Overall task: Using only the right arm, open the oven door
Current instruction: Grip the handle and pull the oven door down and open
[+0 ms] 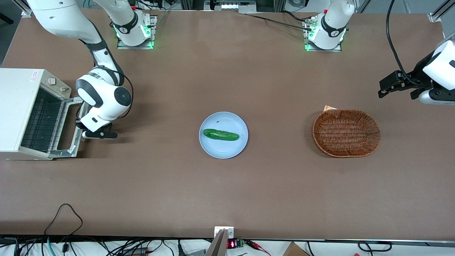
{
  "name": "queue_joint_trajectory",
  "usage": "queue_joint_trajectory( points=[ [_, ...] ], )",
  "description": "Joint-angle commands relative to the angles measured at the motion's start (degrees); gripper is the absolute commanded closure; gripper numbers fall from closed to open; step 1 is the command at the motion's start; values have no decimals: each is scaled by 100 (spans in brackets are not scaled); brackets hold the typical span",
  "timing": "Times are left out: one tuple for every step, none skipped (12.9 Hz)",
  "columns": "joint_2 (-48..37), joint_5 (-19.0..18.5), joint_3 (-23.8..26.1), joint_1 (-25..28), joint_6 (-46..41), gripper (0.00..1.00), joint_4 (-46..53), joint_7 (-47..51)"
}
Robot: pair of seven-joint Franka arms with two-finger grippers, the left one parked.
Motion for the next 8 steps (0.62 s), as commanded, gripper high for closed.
queue_joint_trajectory(
  points=[
    [203, -94, -167, -133, -119, 98, 41, 34],
    [229, -102, -167, -133, -119, 98, 102, 34],
    [325, -94, -167, -107, -119, 98, 146, 34],
    [387, -94, -167, -46, -128, 98, 172, 34],
    [457, -94, -167, -10, -154, 98, 242, 42],
    [536, -94, -167, 16, -163, 98, 260, 69],
    [563, -94, -167, 16, -154, 98, 278, 112],
    [616, -94, -167, 34, -146, 98, 287, 139]
  ],
)
